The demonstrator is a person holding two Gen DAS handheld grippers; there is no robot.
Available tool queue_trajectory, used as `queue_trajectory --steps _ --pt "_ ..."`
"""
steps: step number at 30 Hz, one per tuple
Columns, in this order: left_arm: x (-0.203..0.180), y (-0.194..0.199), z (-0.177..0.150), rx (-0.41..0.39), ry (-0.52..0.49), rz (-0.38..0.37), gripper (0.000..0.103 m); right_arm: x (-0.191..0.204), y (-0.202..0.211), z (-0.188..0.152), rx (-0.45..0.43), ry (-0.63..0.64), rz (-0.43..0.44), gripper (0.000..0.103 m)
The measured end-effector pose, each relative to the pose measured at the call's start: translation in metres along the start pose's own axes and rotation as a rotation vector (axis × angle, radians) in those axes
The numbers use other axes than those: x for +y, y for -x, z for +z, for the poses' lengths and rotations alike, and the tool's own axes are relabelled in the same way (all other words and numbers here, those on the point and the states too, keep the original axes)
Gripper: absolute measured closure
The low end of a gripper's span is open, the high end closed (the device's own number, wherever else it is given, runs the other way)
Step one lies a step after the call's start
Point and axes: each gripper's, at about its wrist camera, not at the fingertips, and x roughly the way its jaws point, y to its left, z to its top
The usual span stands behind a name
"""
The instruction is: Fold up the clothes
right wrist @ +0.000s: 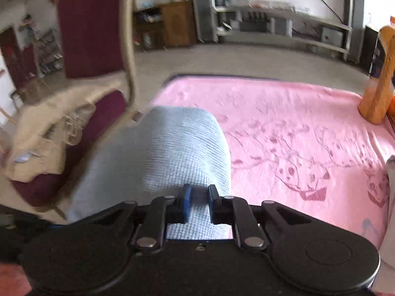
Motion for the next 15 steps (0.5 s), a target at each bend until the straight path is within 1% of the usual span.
queue_trajectory --steps 2,4,6,8,11,13,14,15 --pt "-0.002 -0.002 -0.001 0.009 -0.011 -0.003 0.082 0.000 -0.015 -0.001 0.040 0.025 -0.048 0.089" --pt "-0.004 -0.003 -0.003 0.016 -0.020 0.002 0.081 -0.001 -0.022 0.004 0.060 0.020 -0.060 0.088" --pt "-0.006 0.000 -0.005 0.003 -0.033 0.010 0.081 -0.001 -0.026 0.010 0.085 0.001 -0.060 0.088" --pt "-0.004 0.010 -0.007 -0.030 -0.035 0.005 0.083 -0.005 -0.016 0.016 0.097 -0.029 -0.035 0.088" --pt "0.002 0.034 -0.011 -0.130 -0.034 -0.031 0.083 -0.018 0.010 0.020 0.056 -0.070 -0.002 0.088" --pt "0.004 0.048 -0.008 -0.199 -0.032 -0.061 0.083 -0.029 0.024 0.023 0.037 -0.089 0.009 0.086" --pt "0.003 0.054 -0.004 -0.231 -0.031 -0.064 0.083 -0.034 0.027 0.026 0.032 -0.107 0.017 0.085" --pt "0.000 0.057 0.003 -0.260 -0.033 -0.050 0.083 -0.039 0.030 0.028 0.027 -0.124 0.024 0.085"
